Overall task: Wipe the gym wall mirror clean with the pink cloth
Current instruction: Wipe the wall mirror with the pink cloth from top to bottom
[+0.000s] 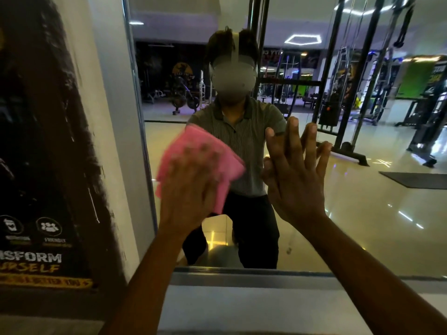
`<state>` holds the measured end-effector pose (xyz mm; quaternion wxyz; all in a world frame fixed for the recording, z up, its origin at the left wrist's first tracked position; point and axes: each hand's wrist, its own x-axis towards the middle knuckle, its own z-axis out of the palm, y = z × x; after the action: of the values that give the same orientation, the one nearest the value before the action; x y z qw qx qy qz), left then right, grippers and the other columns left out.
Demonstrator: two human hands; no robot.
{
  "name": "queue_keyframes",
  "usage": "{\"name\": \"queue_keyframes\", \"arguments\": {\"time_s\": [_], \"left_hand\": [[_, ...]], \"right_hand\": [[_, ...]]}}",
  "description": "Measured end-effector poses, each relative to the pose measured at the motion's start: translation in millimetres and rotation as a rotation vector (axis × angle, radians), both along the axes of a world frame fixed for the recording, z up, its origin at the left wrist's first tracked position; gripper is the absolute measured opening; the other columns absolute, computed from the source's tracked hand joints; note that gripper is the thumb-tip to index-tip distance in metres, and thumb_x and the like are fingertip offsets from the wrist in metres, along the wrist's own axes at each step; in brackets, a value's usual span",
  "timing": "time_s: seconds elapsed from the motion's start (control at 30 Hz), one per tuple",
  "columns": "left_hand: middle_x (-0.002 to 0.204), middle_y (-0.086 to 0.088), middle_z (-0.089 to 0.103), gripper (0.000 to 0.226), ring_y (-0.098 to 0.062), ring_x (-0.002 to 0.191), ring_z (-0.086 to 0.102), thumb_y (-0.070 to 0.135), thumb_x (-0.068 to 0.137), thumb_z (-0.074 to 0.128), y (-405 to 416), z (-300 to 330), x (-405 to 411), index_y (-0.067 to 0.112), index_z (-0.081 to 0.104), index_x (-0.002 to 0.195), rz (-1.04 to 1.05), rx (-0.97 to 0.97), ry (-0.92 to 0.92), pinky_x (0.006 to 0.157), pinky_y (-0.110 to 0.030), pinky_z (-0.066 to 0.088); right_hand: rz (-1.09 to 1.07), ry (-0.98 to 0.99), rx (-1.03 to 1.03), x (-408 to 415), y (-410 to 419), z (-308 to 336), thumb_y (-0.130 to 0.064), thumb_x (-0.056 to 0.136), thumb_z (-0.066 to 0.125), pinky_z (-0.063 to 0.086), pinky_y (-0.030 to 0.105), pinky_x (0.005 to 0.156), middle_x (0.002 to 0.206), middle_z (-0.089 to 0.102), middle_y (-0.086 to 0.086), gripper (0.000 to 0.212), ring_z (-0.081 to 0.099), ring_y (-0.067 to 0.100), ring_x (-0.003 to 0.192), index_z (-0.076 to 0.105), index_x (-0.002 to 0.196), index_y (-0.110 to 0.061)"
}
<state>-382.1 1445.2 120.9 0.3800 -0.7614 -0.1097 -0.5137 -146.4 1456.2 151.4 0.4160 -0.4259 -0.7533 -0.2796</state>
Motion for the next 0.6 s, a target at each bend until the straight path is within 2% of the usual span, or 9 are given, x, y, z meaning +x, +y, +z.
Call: {"name": "queue_keyframes", "arguments": {"time_s": [0.03,0.1,0.17,0.23,0.3,0.37,0.5,0.57,0.6], "left_hand": [[0.178,-0.018,0.022,0.083,-0.035,0.168,0.011,0.051,0.105,0.067,-25,-1,-7,0.016,0.028,0.170,0.368,-0.162,-0.278,0.135,-0.038,0.020],[0.173,-0.023,0.031,0.062,-0.048,0.162,0.023,0.034,0.111,0.055,-37,-4,5,0.012,0.037,0.166,0.758,-0.520,-0.684,0.133,-0.055,0.022],[0.160,-0.025,0.047,0.051,-0.051,0.150,0.041,0.030,0.108,0.057,-53,-40,18,0.012,0.053,0.156,0.654,-0.599,-0.387,0.126,-0.056,0.032],[0.172,-0.016,0.034,0.059,-0.039,0.164,0.023,0.041,0.112,0.048,-47,-32,23,0.021,0.041,0.167,0.610,-0.341,-0.017,0.135,-0.055,0.012],[0.177,-0.015,0.026,0.066,-0.037,0.166,0.018,0.048,0.113,0.045,-19,-10,8,0.018,0.034,0.170,0.387,-0.023,-0.333,0.136,-0.059,0.008],[0.181,-0.011,0.011,0.066,-0.038,0.168,0.008,0.045,0.115,0.039,-29,-10,16,0.019,0.021,0.173,0.686,-0.352,-0.640,0.136,-0.056,-0.002],[0.179,-0.007,0.019,0.059,-0.034,0.165,0.018,0.046,0.117,0.034,-48,-63,21,0.023,0.026,0.171,0.849,-0.550,-0.067,0.135,-0.046,-0.011],[0.178,-0.008,0.023,0.061,-0.034,0.165,0.020,0.050,0.116,0.032,-48,-51,14,0.023,0.030,0.170,0.881,-0.542,-0.134,0.134,-0.045,-0.011],[0.180,-0.010,0.018,0.064,-0.036,0.166,0.016,0.051,0.115,0.033,-44,-34,17,0.021,0.026,0.172,0.895,-0.541,-0.315,0.134,-0.046,-0.009]], "right_hand": [[0.000,0.001,0.003,1,0,-1,-0.047,0.117,0.032,0.002,0.075,0.129,0.184,-0.004,0.013,0.065,-0.011,0.042,0.169,0.015,0.176,-0.026],[-0.001,-0.001,0.010,3,-1,-2,-0.045,0.117,0.032,0.003,0.074,0.129,0.184,-0.003,0.013,0.064,-0.010,0.042,0.169,0.015,0.176,-0.026],[-0.004,-0.006,0.006,3,-1,-2,-0.046,0.118,0.031,0.003,0.074,0.130,0.184,-0.003,0.012,0.063,-0.011,0.041,0.169,0.015,0.176,-0.027],[-0.003,-0.017,0.003,5,0,-1,-0.046,0.118,0.032,0.002,0.073,0.131,0.184,-0.004,0.012,0.063,-0.011,0.041,0.169,0.015,0.176,-0.028],[0.008,-0.025,0.008,8,0,-2,-0.047,0.118,0.032,0.001,0.072,0.131,0.184,-0.003,0.012,0.063,-0.010,0.041,0.169,0.015,0.176,-0.028],[0.007,-0.029,0.016,9,3,-3,-0.047,0.118,0.033,0.002,0.071,0.131,0.184,-0.002,0.013,0.063,-0.008,0.042,0.169,0.015,0.176,-0.028],[0.065,0.020,0.025,9,2,-3,-0.042,0.117,0.041,0.003,0.071,0.132,0.184,0.003,0.013,0.064,-0.003,0.042,0.169,0.021,0.175,-0.025],[0.155,0.079,0.029,16,-2,-1,-0.036,0.115,0.050,0.006,0.068,0.133,0.184,0.008,0.013,0.064,0.001,0.039,0.170,0.028,0.174,-0.020],[0.182,0.121,0.031,23,-3,-3,-0.034,0.114,0.054,0.009,0.067,0.134,0.183,0.011,0.013,0.065,0.003,0.037,0.170,0.030,0.173,-0.018]]}}
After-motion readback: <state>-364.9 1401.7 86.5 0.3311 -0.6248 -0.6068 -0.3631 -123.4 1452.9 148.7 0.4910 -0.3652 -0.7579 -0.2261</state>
